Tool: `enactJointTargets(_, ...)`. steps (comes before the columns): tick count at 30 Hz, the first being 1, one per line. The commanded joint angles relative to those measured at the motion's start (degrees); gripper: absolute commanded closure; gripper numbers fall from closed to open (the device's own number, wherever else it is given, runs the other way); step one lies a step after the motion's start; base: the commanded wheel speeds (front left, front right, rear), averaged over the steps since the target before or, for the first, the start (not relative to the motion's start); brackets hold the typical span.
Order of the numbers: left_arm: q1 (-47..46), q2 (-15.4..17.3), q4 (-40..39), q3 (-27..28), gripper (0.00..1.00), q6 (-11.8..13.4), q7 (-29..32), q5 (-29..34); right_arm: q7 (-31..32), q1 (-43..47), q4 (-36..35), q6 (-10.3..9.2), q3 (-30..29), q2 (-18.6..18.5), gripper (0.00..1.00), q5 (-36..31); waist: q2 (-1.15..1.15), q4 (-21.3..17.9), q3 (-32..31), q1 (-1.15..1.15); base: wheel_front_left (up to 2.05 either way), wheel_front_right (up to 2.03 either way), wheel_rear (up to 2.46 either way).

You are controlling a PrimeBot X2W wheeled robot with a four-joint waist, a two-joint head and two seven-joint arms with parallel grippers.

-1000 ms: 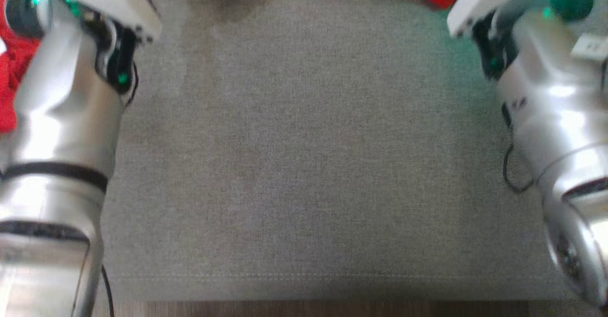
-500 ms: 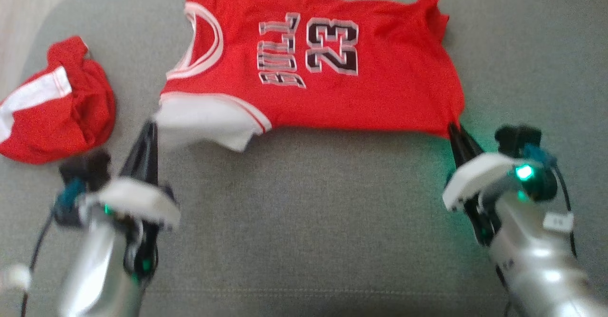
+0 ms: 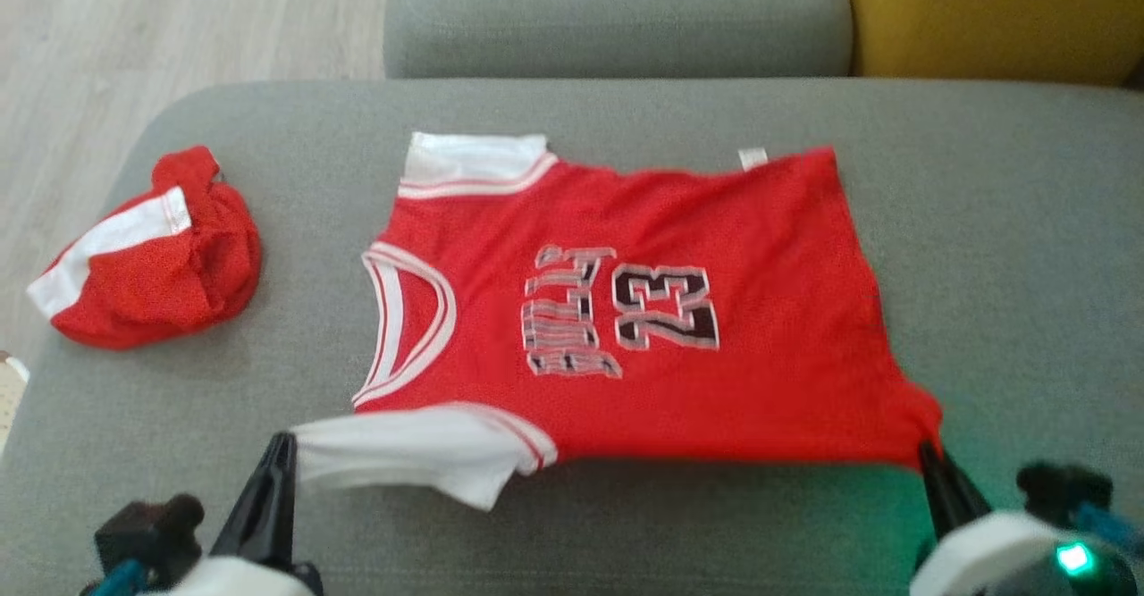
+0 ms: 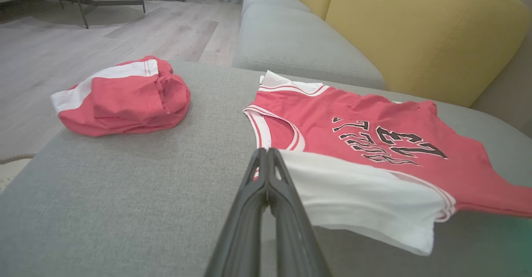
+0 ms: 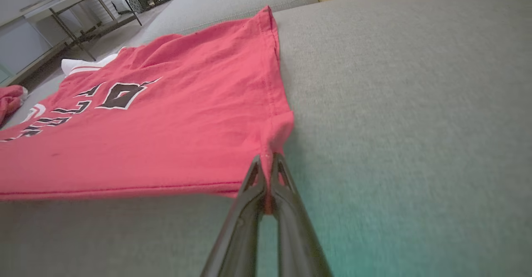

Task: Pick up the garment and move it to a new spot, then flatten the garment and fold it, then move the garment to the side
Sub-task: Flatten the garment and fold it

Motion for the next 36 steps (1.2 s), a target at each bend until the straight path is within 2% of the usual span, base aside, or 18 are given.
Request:
enactJointTargets(1,-1.2,1.3,-4.1,3.1,1.0,1.1,0.8,1.0,2.7,2.3,-6.5,-0.04,-1.0,0.7,1.0,-1.7,0.0,0.3,-0.6,0.01,0.0,0.0,0.0)
enactJointTargets(6,2.0,1.7,-9.0,3.6,1.0,3.0,3.2,1.0,12.5,11.4,-23.6,-0.04,-5.2,4.1,1.0,-5.2,0.0,0.0,-0.6,0.01,0.0,0.0,0.0)
enactJointTargets(9,2.1,1.9,-9.6,3.5,1.0,3.0,4.5,0.4,16.3,13.0,-28.7,-0.04,-6.1,4.9,1.0,-5.6,0.0,-0.3,-0.4,0.01,0.0,0.0,0.0)
enactJointTargets(12,1.5,2.2,-9.3,3.6,1.0,2.7,5.0,-0.1,17.8,13.0,-30.2,-0.04,-6.6,5.1,1.0,-5.5,0.0,-0.4,-0.2,0.01,0.0,0.0,0.0)
enactJointTargets(16,-1.7,3.0,-7.6,3.3,1.0,1.2,7.1,-1.6,20.8,11.6,-30.4,-0.04,-7.2,5.4,1.0,-5.5,0.0,-0.4,0.4,0.01,0.0,0.0,0.0)
enactJointTargets(24,-14.3,4.1,0.9,1.3,1.0,-3.7,11.9,-4.8,24.8,3.1,-26.0,-0.04,-6.7,5.4,1.0,-6.3,0.0,-0.9,5.4,0.01,0.0,0.0,0.0)
enactJointTargets(32,-24.9,3.4,12.4,0.5,1.0,-7.3,10.6,-6.2,22.6,-5.6,-20.0,-0.04,-5.3,5.3,1.0,-6.7,0.0,-1.5,9.9,0.01,0.0,0.0,0.0)
enactJointTargets(33,-25.7,3.2,13.6,0.4,1.0,-7.6,10.2,-6.3,22.1,-6.5,-19.4,-0.04,-4.9,5.2,0.67,-6.7,0.0,-1.5,10.3,0.01,0.0,0.0,0.0)
enactJointTargets(34,-26.3,3.1,14.6,0.4,0.28,-7.9,9.7,-6.3,21.4,-7.2,-18.9,-0.04,-4.4,5.0,0.0,-6.6,0.0,-1.5,10.6,0.01,0.0,0.0,0.0)
enactJointTargets(35,-26.8,2.9,15.6,0.3,0.0,-8.2,9.1,-6.4,20.6,-7.8,-18.5,-0.04,-4.0,4.9,0.0,-6.5,0.0,-1.4,10.9,0.01,0.0,0.0,0.0)
enactJointTargets(36,-27.1,2.8,16.4,0.2,0.0,-8.5,8.4,-6.3,19.8,-8.3,-18.3,-0.04,-3.4,4.8,0.0,-6.3,0.0,-1.4,11.0,0.01,0.0,0.0,0.0)
